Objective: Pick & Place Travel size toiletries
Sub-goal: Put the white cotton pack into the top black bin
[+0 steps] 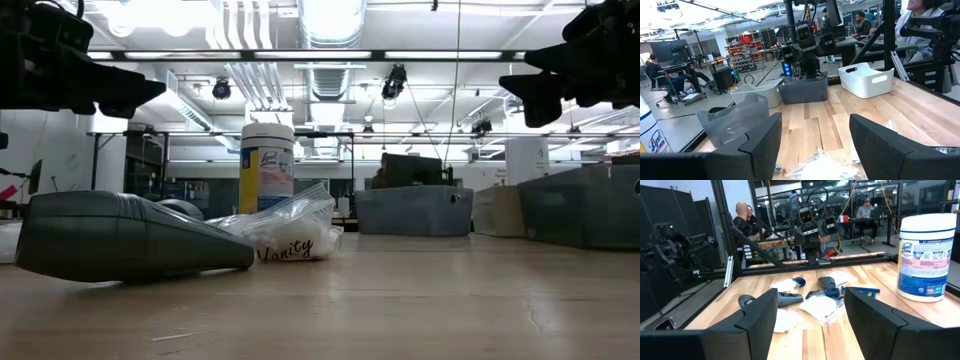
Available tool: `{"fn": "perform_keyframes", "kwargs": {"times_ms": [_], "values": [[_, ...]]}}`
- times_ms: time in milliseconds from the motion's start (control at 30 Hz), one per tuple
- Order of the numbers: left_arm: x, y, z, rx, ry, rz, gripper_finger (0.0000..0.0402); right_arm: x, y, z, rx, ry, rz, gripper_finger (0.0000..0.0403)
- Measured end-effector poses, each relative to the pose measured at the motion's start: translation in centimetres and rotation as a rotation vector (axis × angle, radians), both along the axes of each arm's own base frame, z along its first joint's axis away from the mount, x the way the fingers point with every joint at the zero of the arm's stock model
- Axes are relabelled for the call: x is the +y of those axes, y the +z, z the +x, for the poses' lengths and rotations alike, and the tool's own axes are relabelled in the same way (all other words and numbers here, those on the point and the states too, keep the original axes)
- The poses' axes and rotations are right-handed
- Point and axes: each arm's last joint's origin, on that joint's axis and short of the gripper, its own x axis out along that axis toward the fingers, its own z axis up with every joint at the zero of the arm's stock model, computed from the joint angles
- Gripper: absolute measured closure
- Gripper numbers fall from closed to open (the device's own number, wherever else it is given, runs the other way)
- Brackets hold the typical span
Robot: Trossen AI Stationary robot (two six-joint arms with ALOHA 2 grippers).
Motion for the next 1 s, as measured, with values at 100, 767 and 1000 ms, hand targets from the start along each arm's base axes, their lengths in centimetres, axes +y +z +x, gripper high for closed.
{"fn": "perform_keyframes", "kwargs": {"times_ms": [100,767,1000], "values": [[0.0,0.0,0.0,0.0,0.0,0.0,0.0163,0.0,0.0,0.2,0.003,0.001,0.014,0.0175],[0.0,0.0,0.0,0.0,0.0,0.0,0.0163,0.1,0.2,4.1,0.074,0.001,0.013,0.015],[0.0,0.0,0.0,0.0,0.0,0.0,0.0163,0.3,1.9,7.4,0.151,0.004,-0.062,0.0156]]}}
